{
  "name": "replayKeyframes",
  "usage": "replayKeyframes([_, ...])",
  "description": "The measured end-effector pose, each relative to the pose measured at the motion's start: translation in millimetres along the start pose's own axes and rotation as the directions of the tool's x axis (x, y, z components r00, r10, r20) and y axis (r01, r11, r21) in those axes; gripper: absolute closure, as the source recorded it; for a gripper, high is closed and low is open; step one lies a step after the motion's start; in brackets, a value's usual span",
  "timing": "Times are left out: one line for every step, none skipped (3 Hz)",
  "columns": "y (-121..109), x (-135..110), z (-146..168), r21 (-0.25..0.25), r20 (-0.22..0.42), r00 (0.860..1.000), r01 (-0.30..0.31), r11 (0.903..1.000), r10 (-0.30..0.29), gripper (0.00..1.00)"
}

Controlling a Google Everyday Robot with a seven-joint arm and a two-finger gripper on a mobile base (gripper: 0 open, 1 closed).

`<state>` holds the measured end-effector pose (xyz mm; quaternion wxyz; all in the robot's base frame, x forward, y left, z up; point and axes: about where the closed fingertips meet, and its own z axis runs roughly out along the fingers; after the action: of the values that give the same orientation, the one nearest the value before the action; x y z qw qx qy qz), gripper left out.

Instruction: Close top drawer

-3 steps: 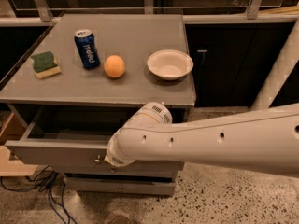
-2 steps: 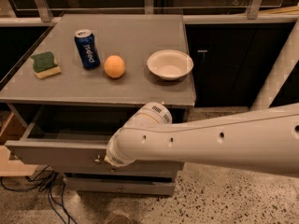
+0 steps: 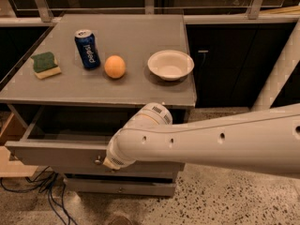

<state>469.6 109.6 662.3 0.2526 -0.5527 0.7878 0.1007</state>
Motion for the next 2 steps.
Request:
replayKeyframes([0.0, 0.0, 0.0, 0.0, 0.0, 1.0, 0.0, 1.0, 0.0, 0.03])
replayKeyframes([0.1, -0.1, 0.0, 0.0, 0.0, 1.0, 0.0, 1.0, 0.0, 0.0])
